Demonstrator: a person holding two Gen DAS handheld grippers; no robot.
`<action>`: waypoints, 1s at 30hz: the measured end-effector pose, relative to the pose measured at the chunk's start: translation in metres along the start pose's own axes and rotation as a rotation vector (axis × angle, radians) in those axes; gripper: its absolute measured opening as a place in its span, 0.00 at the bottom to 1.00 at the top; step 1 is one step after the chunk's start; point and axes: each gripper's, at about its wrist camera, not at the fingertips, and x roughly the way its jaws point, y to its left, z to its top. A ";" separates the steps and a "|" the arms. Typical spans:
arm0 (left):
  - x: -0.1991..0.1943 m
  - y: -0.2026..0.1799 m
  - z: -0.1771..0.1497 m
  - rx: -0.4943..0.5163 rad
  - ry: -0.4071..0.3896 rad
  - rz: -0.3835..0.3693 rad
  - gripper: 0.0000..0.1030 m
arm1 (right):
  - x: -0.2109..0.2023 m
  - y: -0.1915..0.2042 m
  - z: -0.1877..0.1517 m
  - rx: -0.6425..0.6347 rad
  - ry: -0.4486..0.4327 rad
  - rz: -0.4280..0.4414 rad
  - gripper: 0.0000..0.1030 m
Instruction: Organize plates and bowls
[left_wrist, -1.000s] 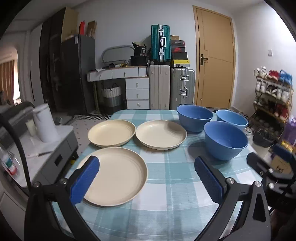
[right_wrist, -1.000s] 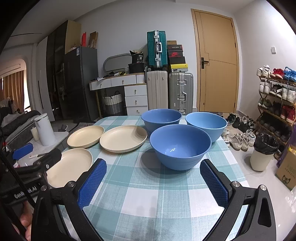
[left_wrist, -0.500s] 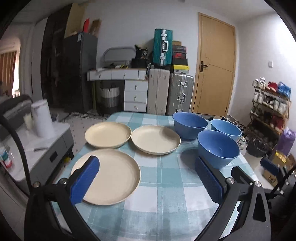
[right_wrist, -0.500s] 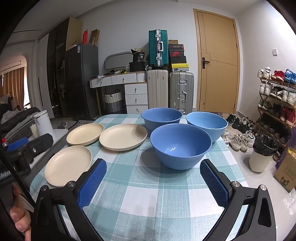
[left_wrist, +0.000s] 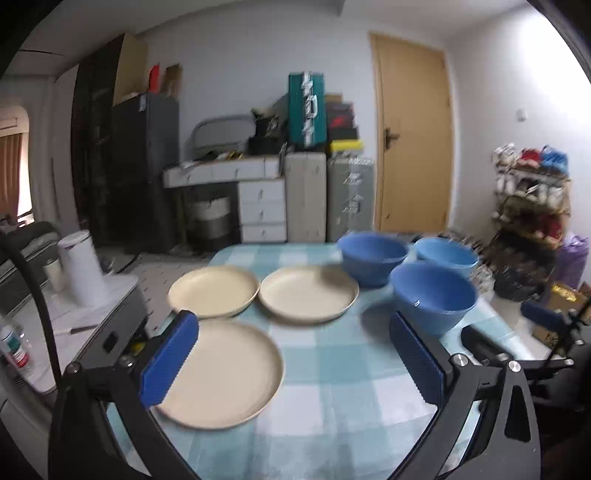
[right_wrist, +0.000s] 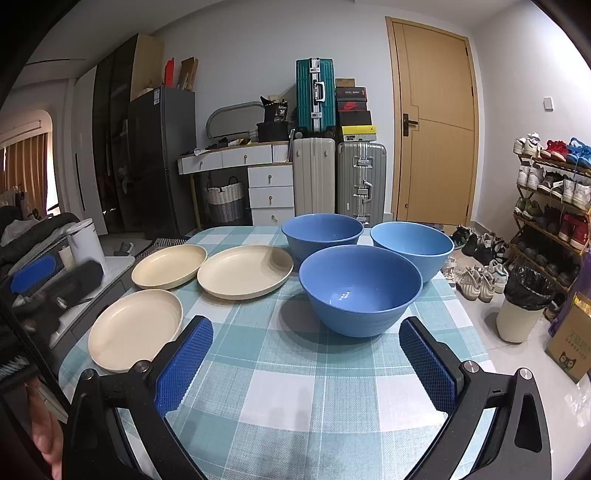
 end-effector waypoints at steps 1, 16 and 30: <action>0.000 0.002 0.000 -0.008 0.004 0.005 1.00 | 0.000 0.000 0.000 -0.002 0.000 0.000 1.00; 0.001 0.002 -0.002 -0.009 0.011 -0.067 1.00 | 0.001 0.000 -0.001 -0.005 -0.001 -0.001 1.00; 0.008 0.019 -0.004 -0.121 0.032 -0.027 1.00 | -0.002 0.001 -0.002 -0.014 0.000 -0.001 1.00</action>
